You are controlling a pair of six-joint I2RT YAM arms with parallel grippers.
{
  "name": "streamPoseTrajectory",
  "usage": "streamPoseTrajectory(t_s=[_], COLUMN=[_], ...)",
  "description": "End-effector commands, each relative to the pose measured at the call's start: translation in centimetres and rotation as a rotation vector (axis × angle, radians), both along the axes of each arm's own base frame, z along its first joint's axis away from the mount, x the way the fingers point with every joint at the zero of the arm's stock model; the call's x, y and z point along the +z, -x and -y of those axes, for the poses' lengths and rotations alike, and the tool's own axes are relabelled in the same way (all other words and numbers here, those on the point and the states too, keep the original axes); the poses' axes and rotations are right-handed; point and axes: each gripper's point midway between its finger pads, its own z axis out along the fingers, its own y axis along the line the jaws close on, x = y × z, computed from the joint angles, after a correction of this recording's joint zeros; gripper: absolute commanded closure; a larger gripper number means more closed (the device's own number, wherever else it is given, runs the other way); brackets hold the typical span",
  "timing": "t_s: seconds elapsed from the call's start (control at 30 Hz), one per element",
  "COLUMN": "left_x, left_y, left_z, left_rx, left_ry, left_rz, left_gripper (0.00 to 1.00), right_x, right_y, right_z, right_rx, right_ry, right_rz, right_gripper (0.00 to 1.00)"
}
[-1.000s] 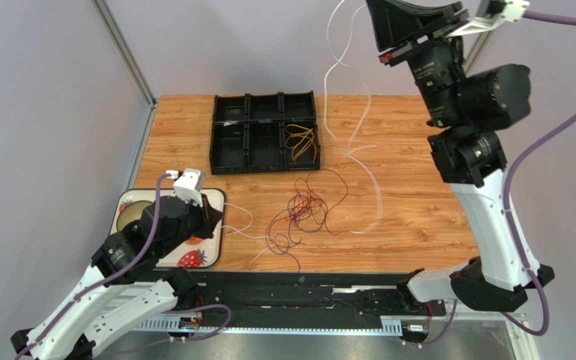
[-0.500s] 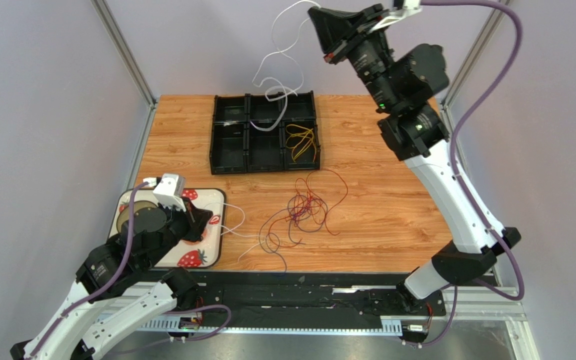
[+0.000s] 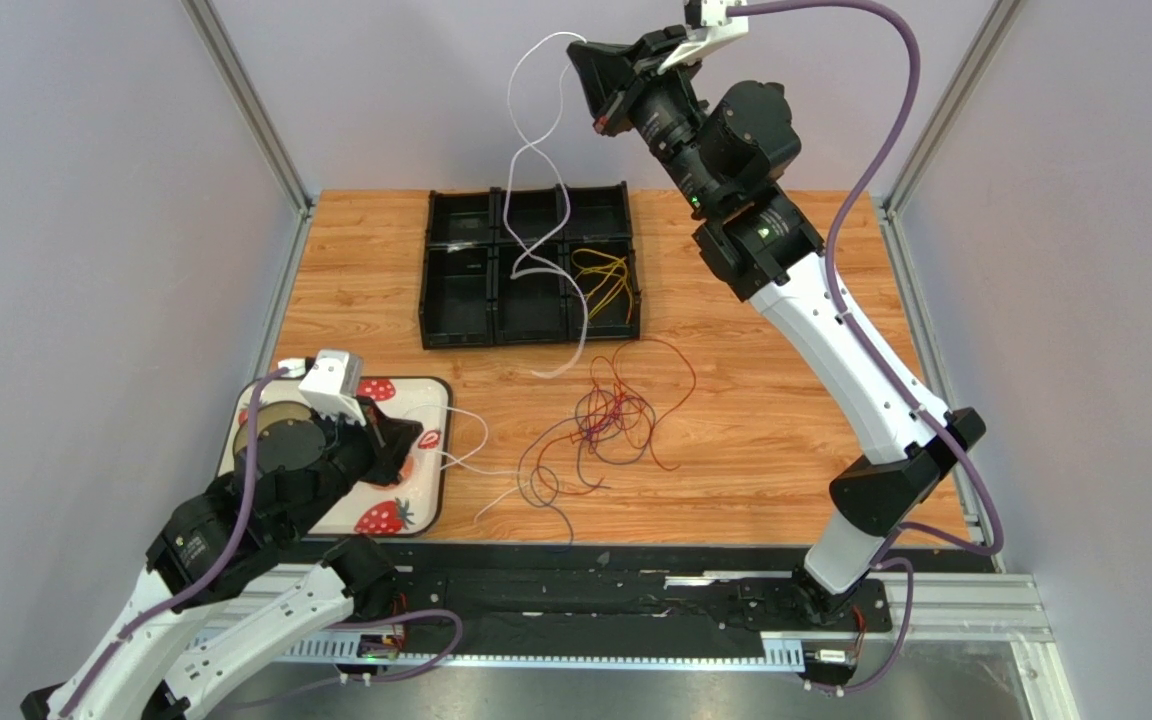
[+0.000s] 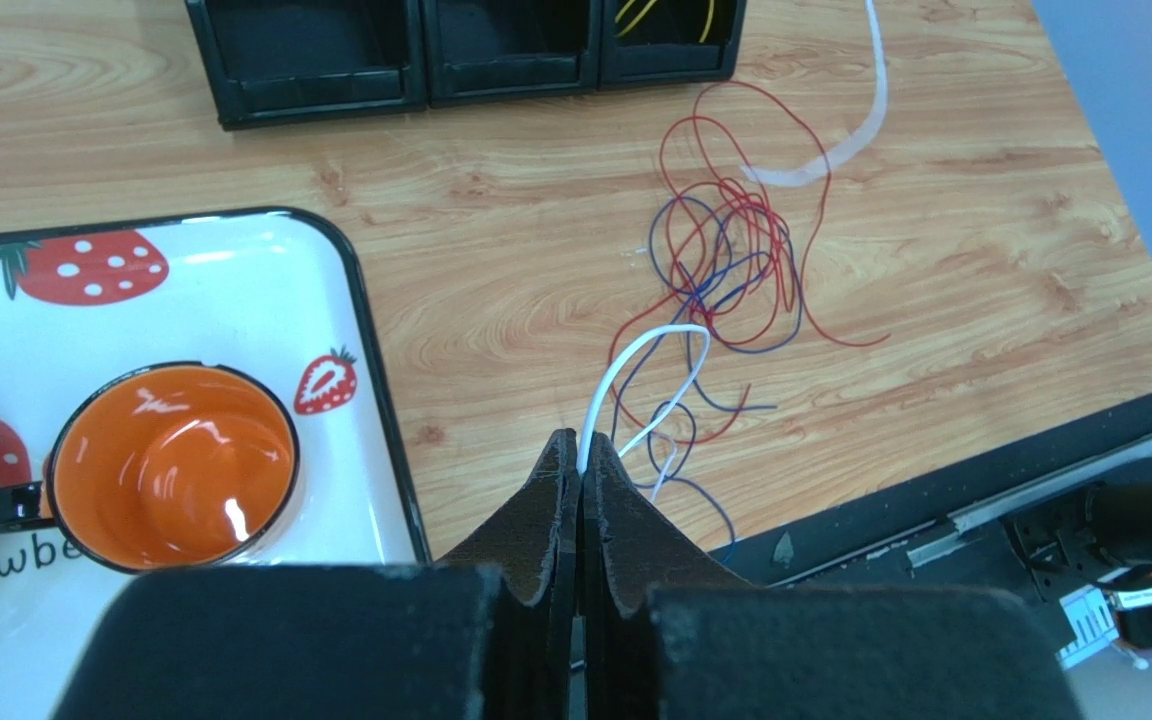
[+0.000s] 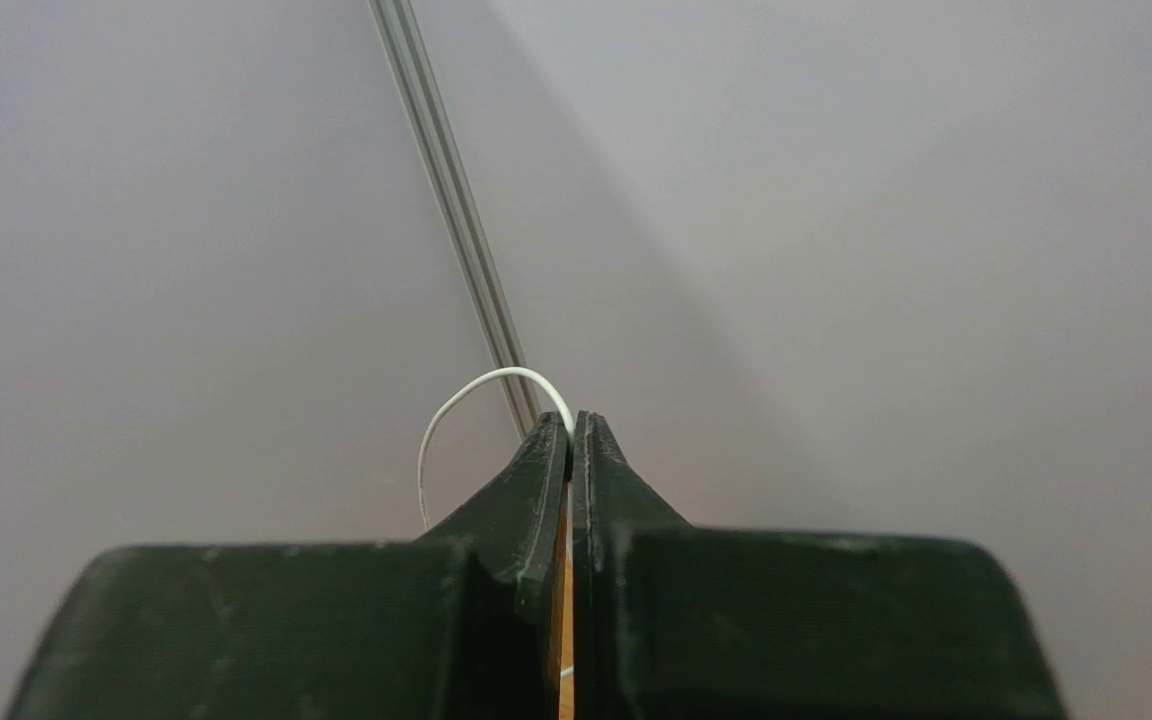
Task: Untangle the cables
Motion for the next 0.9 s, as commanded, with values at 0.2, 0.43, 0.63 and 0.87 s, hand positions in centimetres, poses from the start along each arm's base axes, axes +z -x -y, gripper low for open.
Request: streamPoseTrajectory(t_s=[0.2,0.43,0.63,0.87], left_x=[0.6,0.6,0.5,0.4], left_y=[0.2,0.2,0.1,0.0], left_z=[0.0,-0.1,-0.1,-0.2], left_rx=[-0.001,0.006,0.008,0.014], left_ry=[0.03,0.03,0.027,0.022], left_rz=[0.013,0.014,0.013,0.011], left_gripper=[1.0,1.0,1.0,1.0], right_x=[0.1,-1.7,-2.6,-4.9], right_y=[-1.3,-4.4,-5.6,-7.0], right_z=[-1.2,-3.4,-4.7,-5.8], right_rx=[-0.014,-0.037,-0.035,-0.035], right_ry=[-0.012,0.028,0.042,0.063], right_rz=[0.044,0.069,0.107,0.094], right_gripper=[1.0,1.0,1.0,1.0])
